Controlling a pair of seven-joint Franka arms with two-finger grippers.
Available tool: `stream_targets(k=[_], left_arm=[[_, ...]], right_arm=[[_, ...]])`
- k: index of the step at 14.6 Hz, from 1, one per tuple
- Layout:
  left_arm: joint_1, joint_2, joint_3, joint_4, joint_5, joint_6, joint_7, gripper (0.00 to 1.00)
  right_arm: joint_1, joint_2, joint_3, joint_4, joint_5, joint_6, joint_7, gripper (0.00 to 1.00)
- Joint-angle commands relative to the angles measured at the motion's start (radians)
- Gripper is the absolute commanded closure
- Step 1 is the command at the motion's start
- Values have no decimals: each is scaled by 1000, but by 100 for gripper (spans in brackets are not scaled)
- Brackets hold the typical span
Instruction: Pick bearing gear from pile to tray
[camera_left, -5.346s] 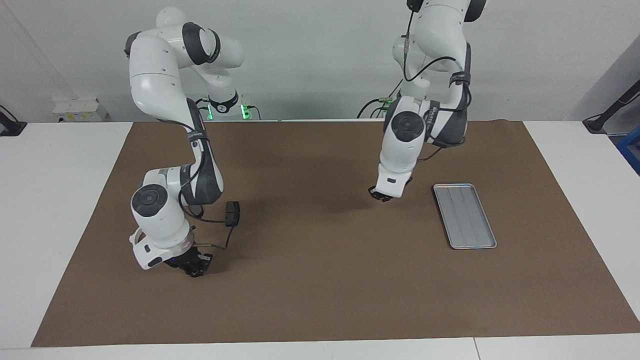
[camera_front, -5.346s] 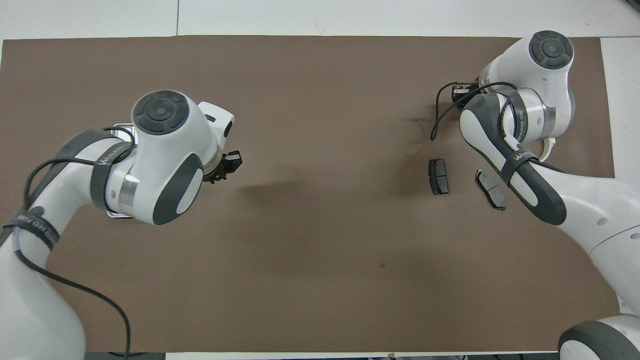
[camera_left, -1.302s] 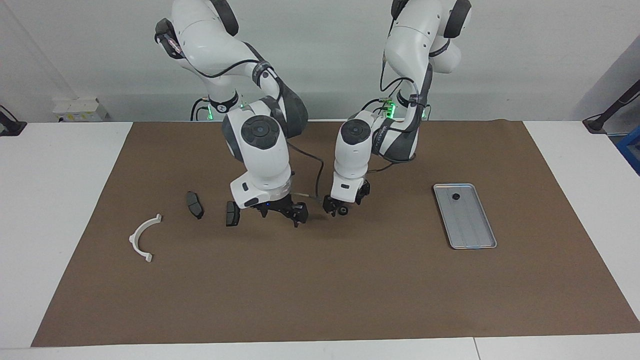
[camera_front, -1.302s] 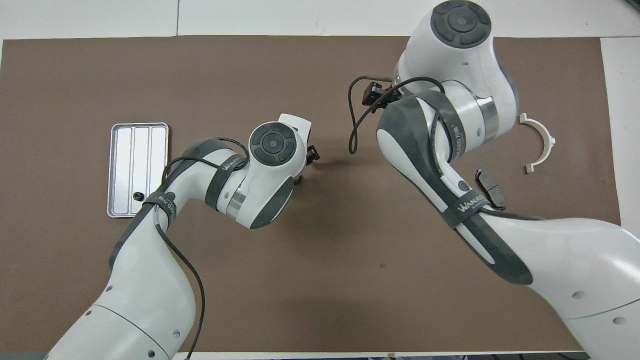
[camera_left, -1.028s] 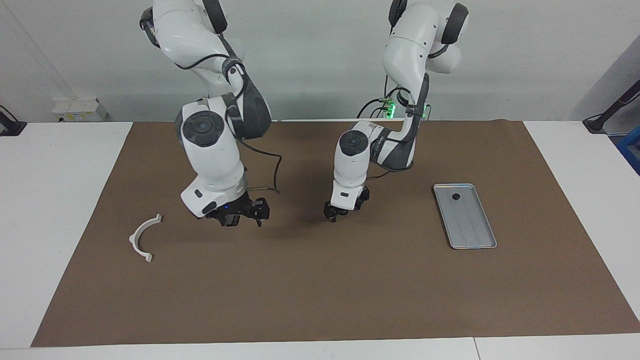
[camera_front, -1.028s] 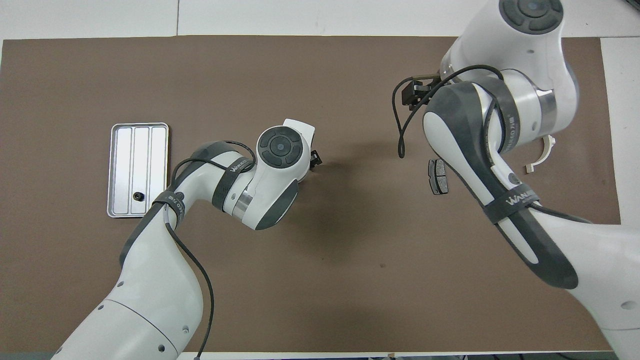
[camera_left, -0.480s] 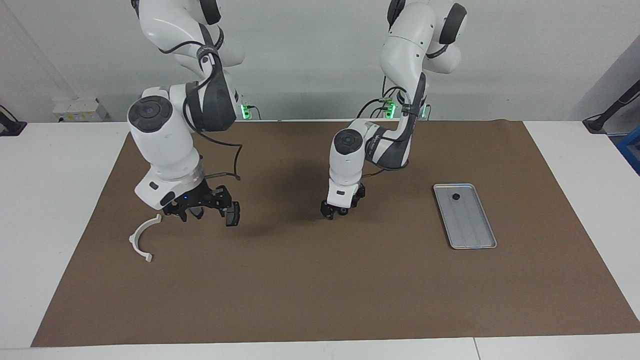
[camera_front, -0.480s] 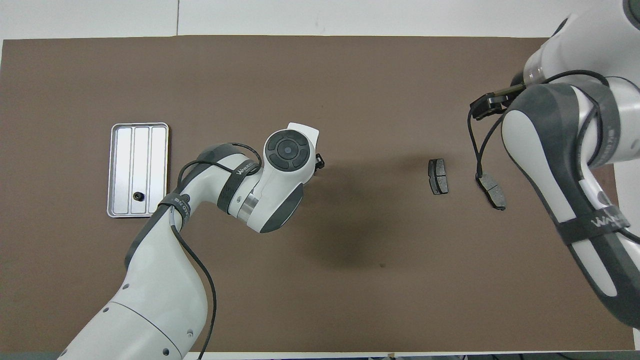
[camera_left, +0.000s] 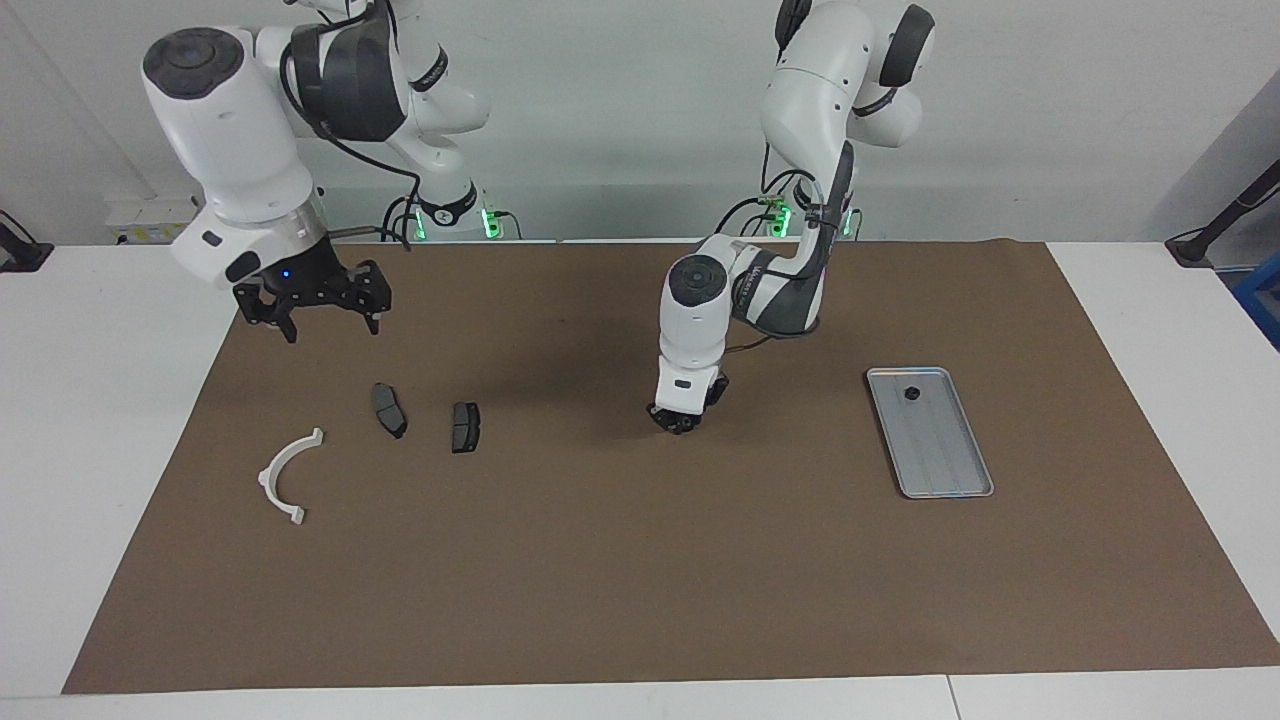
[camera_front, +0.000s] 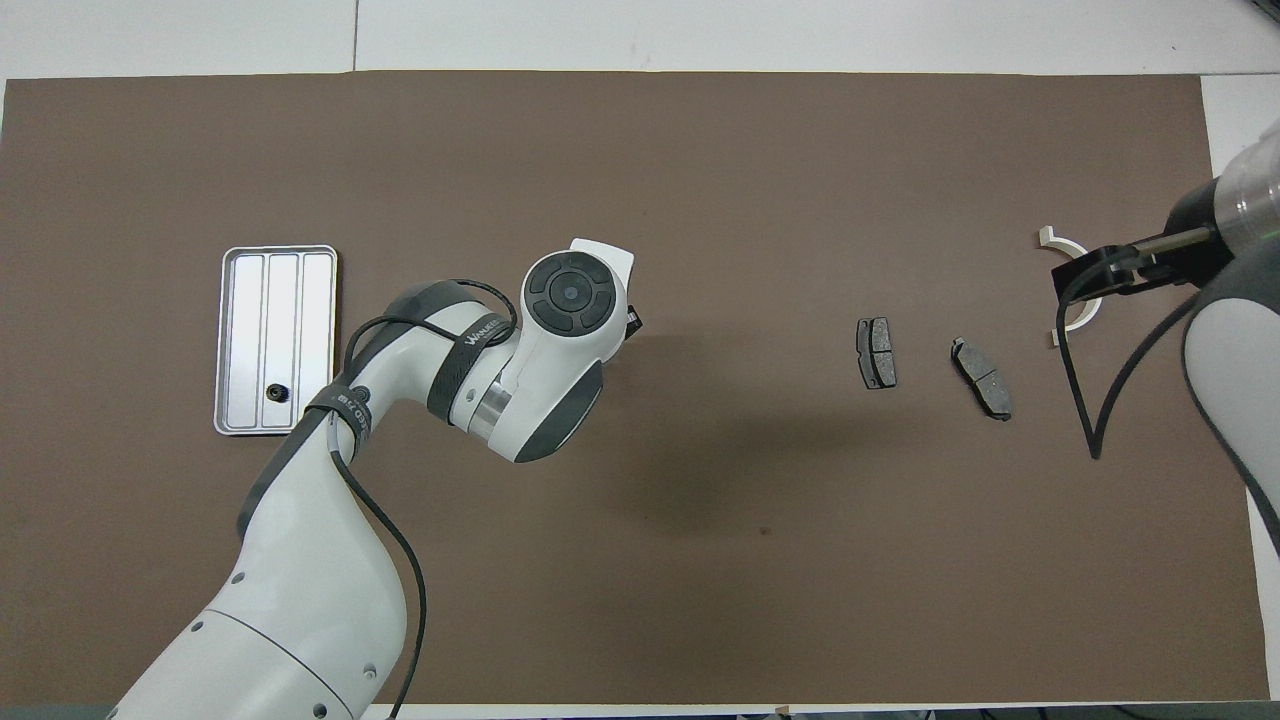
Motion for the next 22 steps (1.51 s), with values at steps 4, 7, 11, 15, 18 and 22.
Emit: stream_targets(k=[4, 7, 11, 15, 18, 22], left_arm=[[193, -137, -2, -36, 16, -164, 310, 96], [356, -158, -2, -62, -30, -162, 611, 96], [506, -155, -2, -82, -45, -103, 880, 96], [586, -155, -2, -128, -45, -43, 1052, 96], [609, -155, -1, -176, -45, 14, 1107, 96], [621, -149, -2, -191, -45, 38, 1121, 96]], right_arm=[[-27, -63, 0, -44, 80, -39, 31, 0], [-29, -58, 0, -44, 80, -23, 42, 0], [-26, -61, 0, -41, 78, -23, 41, 0], [-27, -66, 0, -38, 71, -17, 33, 0], [-26, -75, 0, -38, 63, 21, 33, 0], [-27, -81, 0, -39, 65, 18, 38, 0]])
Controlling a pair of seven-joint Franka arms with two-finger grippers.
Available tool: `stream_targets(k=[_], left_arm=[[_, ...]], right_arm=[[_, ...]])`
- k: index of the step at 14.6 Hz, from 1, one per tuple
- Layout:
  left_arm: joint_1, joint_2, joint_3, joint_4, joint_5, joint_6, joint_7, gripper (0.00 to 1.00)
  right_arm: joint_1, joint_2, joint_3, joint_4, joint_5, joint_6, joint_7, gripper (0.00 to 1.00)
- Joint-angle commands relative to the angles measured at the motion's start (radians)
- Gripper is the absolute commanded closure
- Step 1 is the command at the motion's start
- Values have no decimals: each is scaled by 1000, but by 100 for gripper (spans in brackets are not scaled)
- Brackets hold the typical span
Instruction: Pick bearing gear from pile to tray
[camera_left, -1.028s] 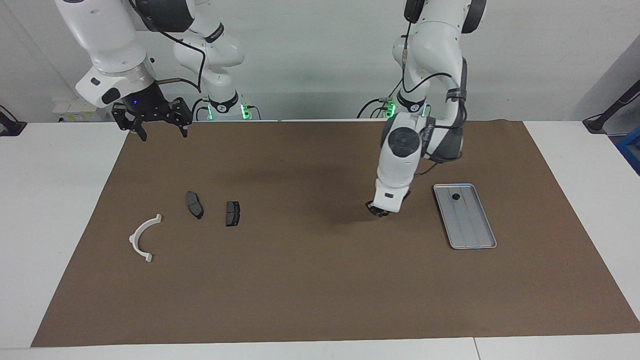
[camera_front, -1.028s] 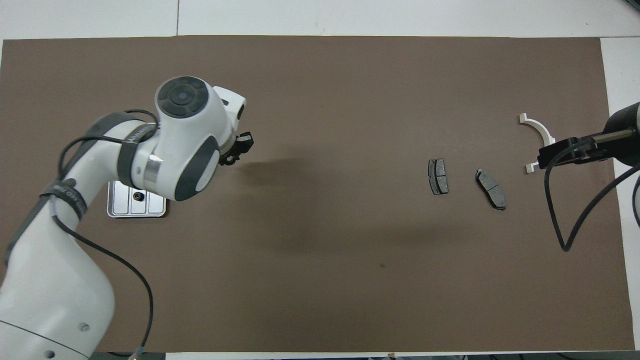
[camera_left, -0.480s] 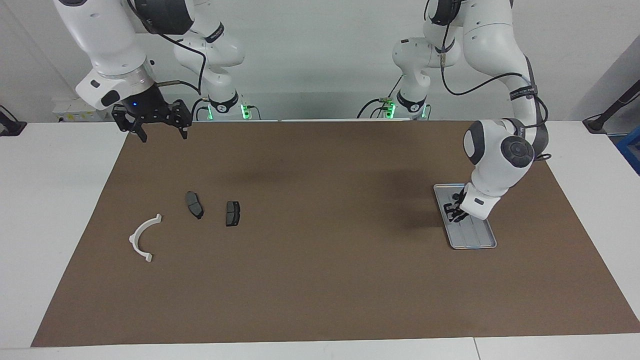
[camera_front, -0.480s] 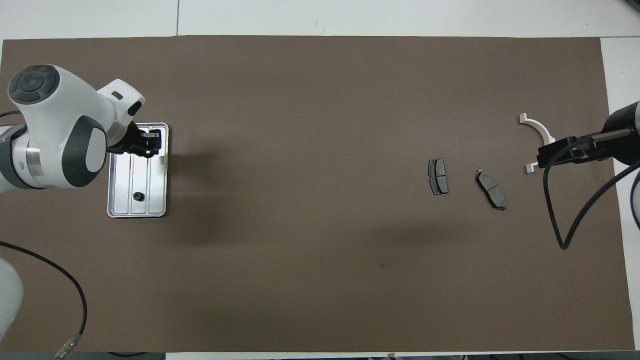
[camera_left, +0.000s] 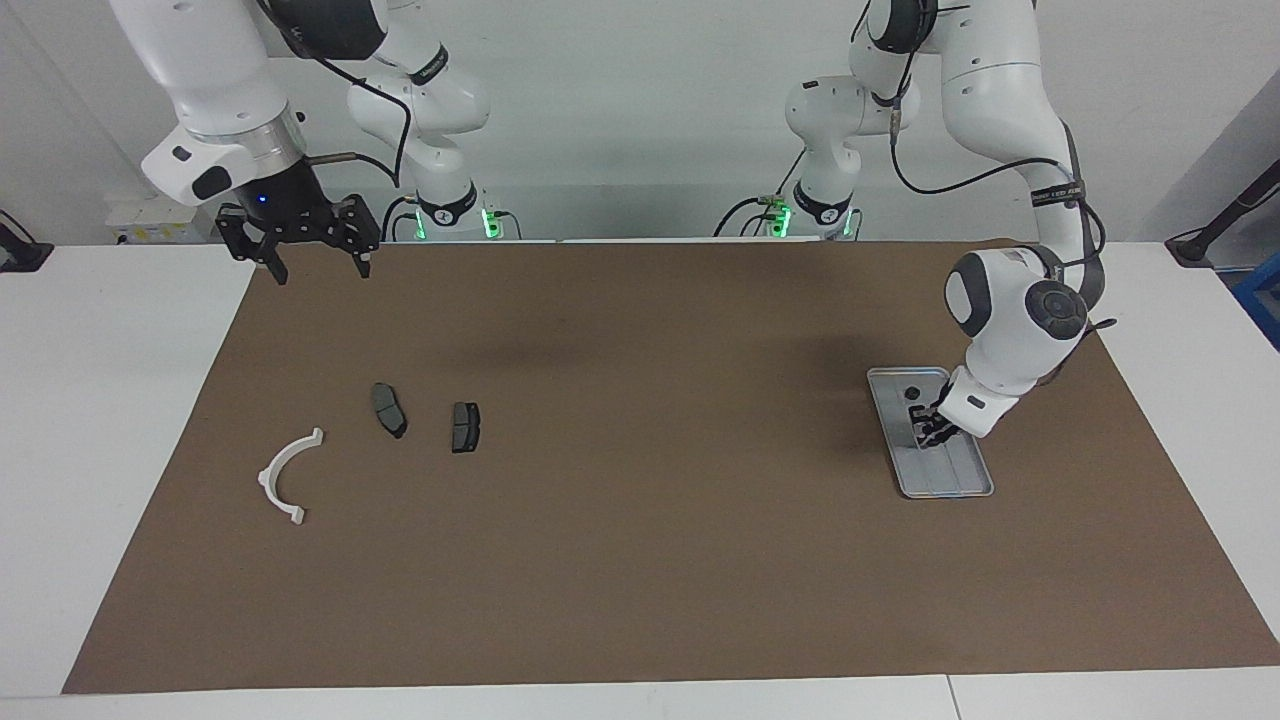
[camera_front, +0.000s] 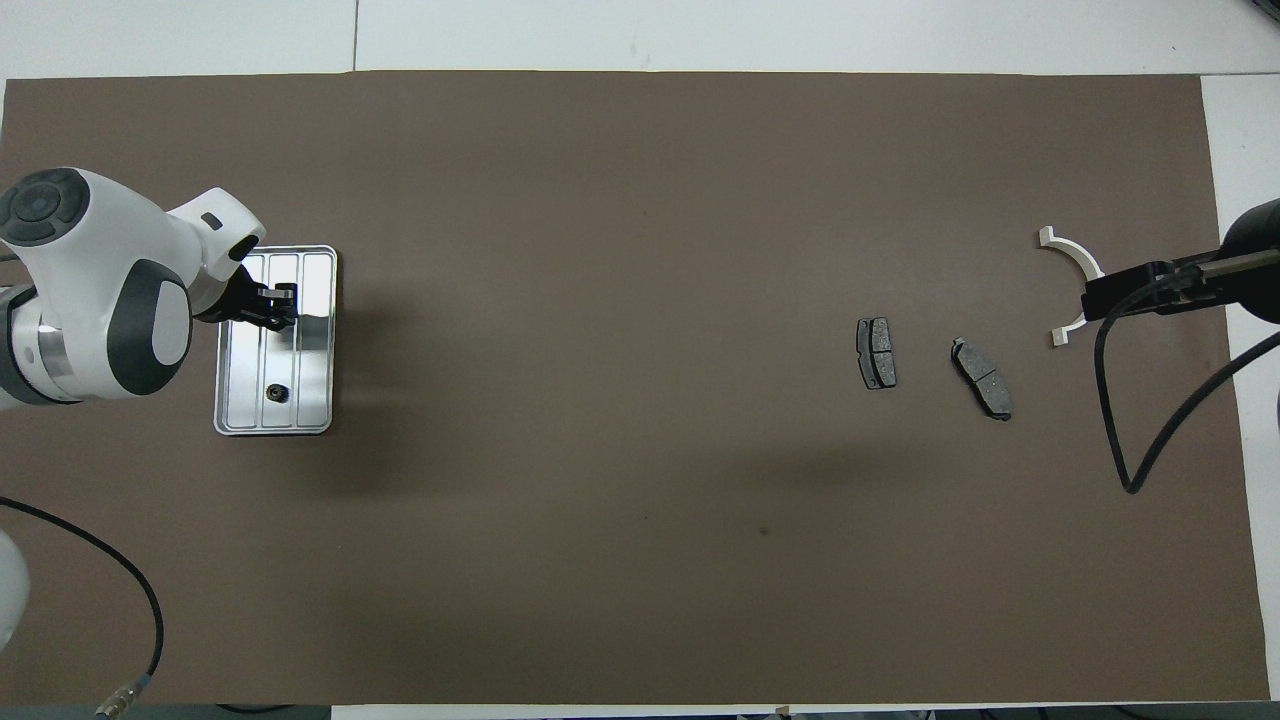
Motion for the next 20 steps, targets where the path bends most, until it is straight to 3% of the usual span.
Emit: stream_targets(k=[1, 6, 7, 8, 9, 10, 13, 20], left_arm=[[13, -14, -9, -36, -14, 40, 24, 95], [15, -14, -9, -68, -14, 87, 25, 91], [13, -14, -9, -69, -14, 84, 25, 78], [15, -16, -9, -63, -14, 74, 25, 52], [15, -16, -9, -54, -14, 60, 27, 18], [13, -22, -9, -37, -14, 28, 25, 0], [16, -69, -6, 50, -14, -133, 24, 0], [24, -318, -8, 93, -17, -444, 13, 0]], right_arm=[[-14, -23, 6, -23, 12, 9, 9, 0], [-15, -31, 6, -34, 10, -25, 9, 0], [-17, -31, 6, -34, 10, -28, 10, 0], [-15, -31, 6, -32, 10, -37, 10, 0], [-15, -31, 5, -29, 10, -45, 10, 0], [-15, -29, 5, -26, 10, -45, 10, 0], [-14, -31, 5, -24, 9, -45, 10, 0], [-8, -44, 8, -21, 9, -51, 10, 0]])
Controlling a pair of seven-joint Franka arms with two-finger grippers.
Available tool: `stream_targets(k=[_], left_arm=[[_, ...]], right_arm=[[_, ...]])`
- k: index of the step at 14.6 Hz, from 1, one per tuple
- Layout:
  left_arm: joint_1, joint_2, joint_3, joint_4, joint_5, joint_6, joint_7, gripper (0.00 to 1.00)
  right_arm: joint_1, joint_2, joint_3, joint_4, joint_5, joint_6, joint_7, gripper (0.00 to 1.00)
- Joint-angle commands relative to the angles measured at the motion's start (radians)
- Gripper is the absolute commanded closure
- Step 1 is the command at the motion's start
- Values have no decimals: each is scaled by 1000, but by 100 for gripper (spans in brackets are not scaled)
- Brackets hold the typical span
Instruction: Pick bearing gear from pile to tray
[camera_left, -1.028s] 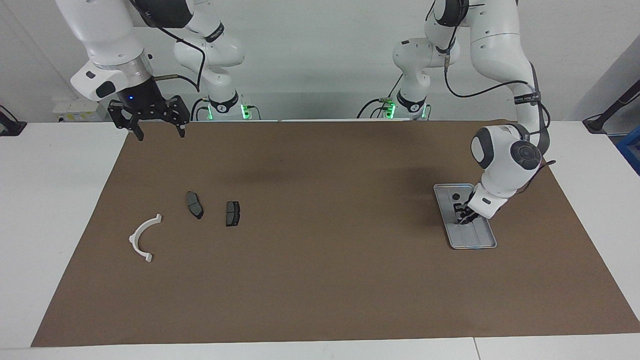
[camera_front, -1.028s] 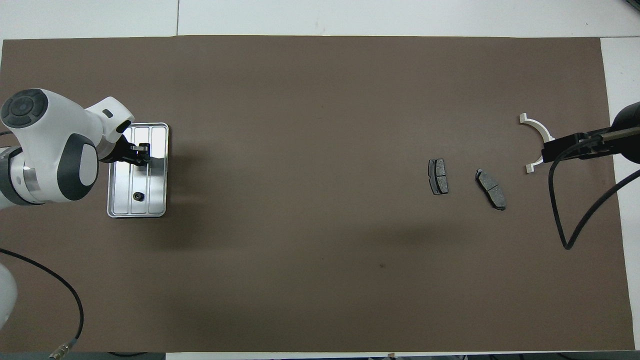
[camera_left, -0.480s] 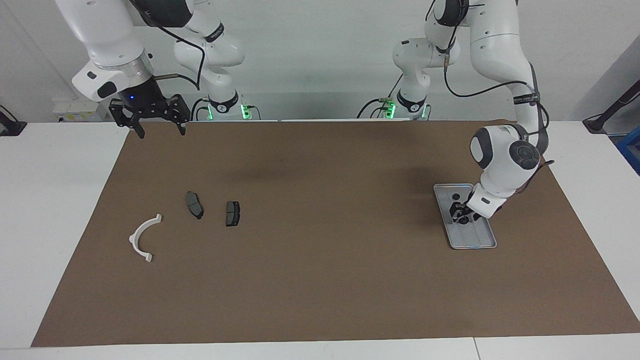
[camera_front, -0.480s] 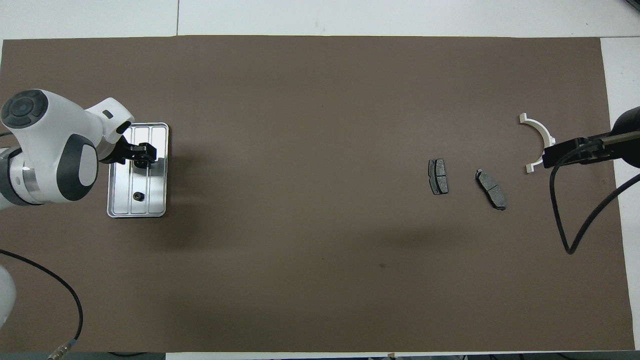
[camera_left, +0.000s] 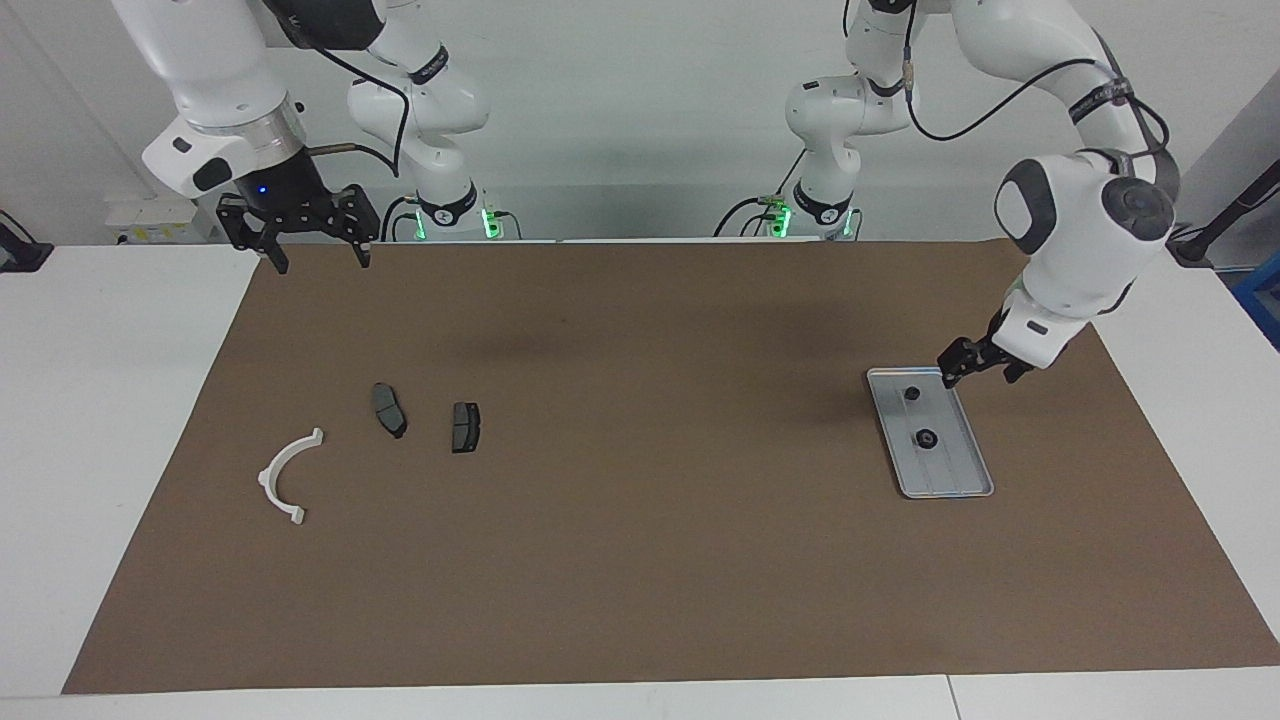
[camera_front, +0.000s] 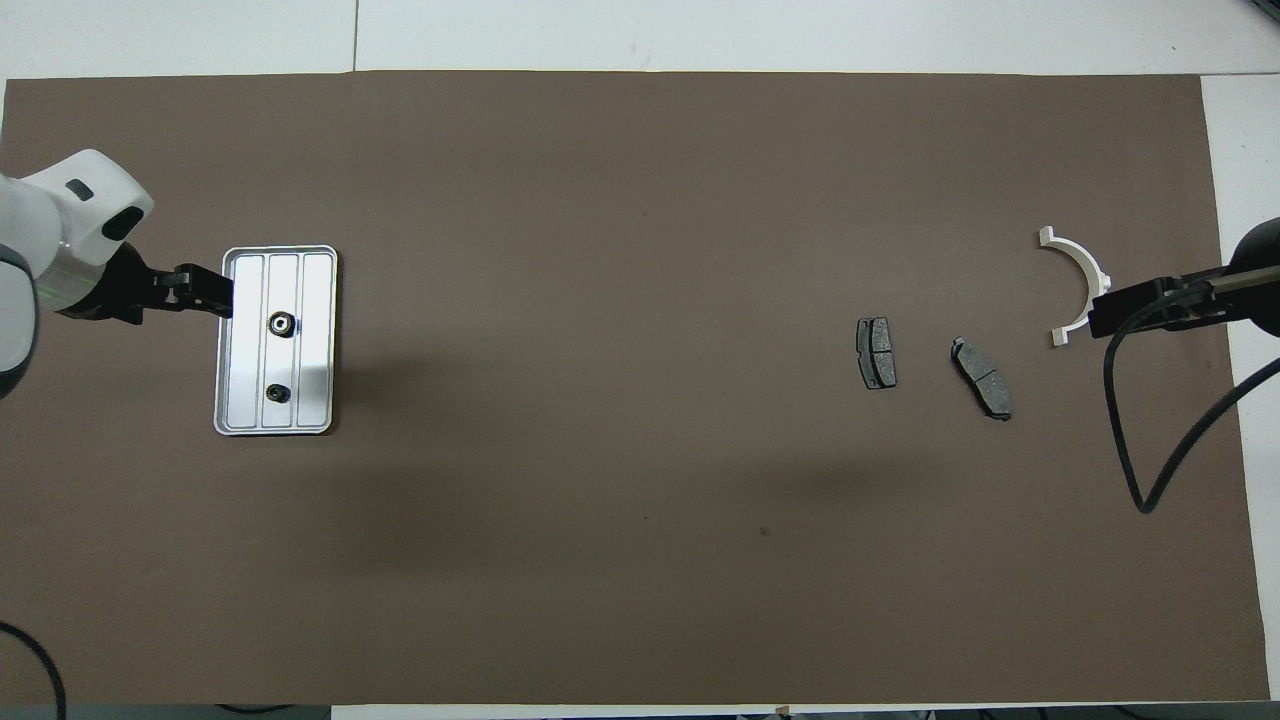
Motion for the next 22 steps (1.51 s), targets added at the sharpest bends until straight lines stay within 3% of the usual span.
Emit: stream_targets(k=[1, 9, 13, 22], left_arm=[[2, -98, -7, -3, -15, -116, 11, 0], [-31, -115, -4, 5, -25, -126, 6, 0], [-92, -83, 33, 74, -43, -175, 0, 0], [-93, -58, 19, 166, -42, -253, -3, 0]], right_arm=[[-6, -30, 8, -17, 9, -11, 10, 0], [-12, -39, 8, -17, 9, -11, 10, 0], [-13, -39, 8, -17, 9, -11, 10, 0], [-12, -39, 8, -17, 9, -11, 9, 0]])
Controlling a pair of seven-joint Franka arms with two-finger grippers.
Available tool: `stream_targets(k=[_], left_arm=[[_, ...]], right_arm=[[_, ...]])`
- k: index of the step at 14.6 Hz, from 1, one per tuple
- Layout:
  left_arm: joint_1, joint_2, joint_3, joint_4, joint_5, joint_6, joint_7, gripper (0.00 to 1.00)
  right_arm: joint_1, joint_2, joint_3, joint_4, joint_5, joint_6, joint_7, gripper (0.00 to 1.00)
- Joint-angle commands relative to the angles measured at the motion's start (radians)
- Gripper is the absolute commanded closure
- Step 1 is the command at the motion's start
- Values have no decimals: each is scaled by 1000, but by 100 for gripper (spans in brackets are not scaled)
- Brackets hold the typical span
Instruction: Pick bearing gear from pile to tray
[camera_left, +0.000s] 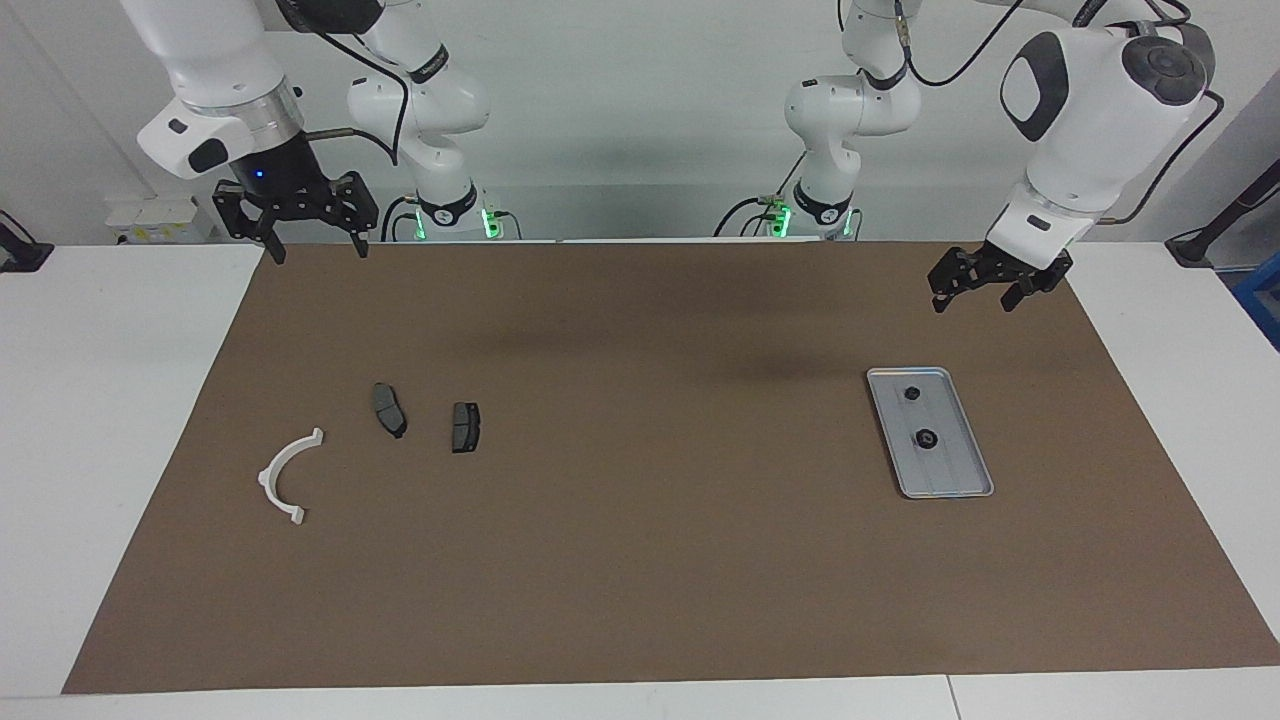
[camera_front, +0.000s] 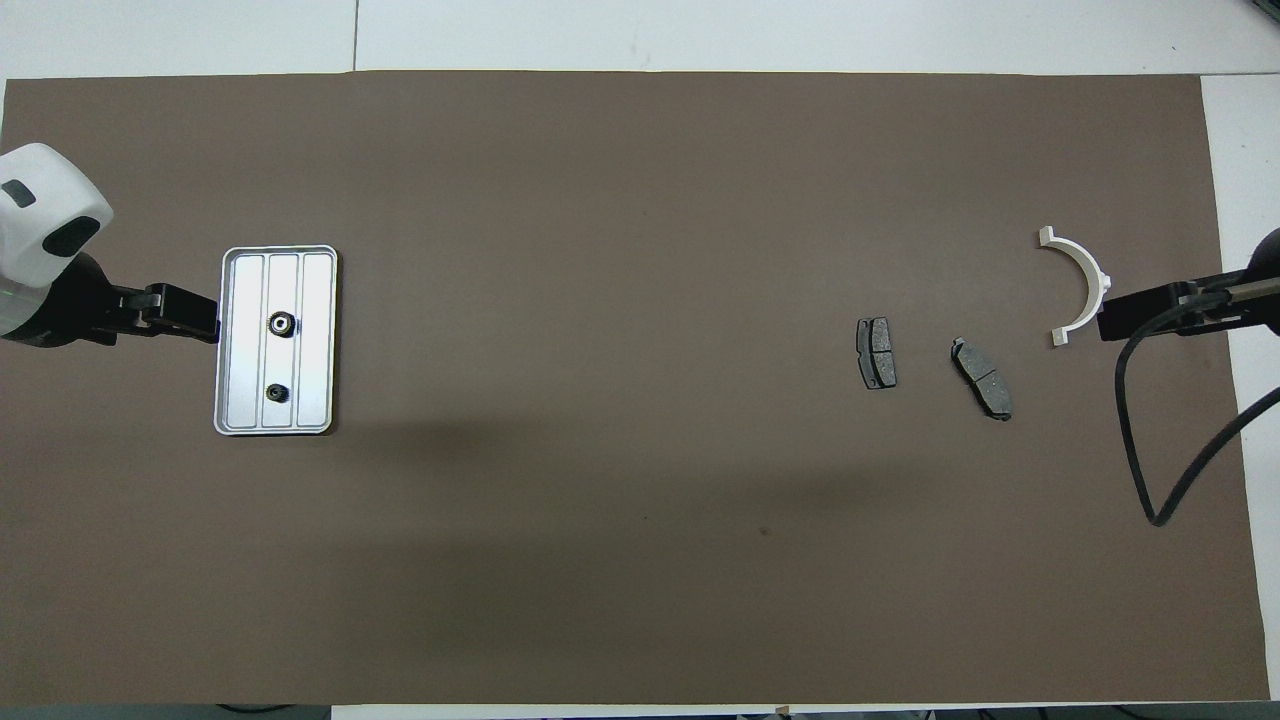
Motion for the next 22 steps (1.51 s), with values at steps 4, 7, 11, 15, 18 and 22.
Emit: stream_targets(k=[4, 7, 11, 15, 18, 22], left_arm=[[-13, 23, -2, 44, -13, -33, -4, 0], [-13, 23, -15, 49, -11, -40, -4, 0], [-13, 17, -9, 50, -13, -72, -5, 0], [-14, 2, -10, 50, -13, -97, -34, 0], [-11, -38, -15, 37, -11, -108, -36, 0], [-10, -41, -15, 29, -11, -106, -39, 0]], right_arm=[[-11, -21, 7, -17, 9, -10, 9, 0], [-11, -21, 7, -17, 9, -10, 9, 0], [-9, -21, 7, -17, 10, -10, 9, 0], [-6, -21, 9, -17, 10, -10, 9, 0], [-6, -21, 9, -17, 10, -10, 9, 0], [-6, -21, 9, -17, 12, -10, 9, 0]])
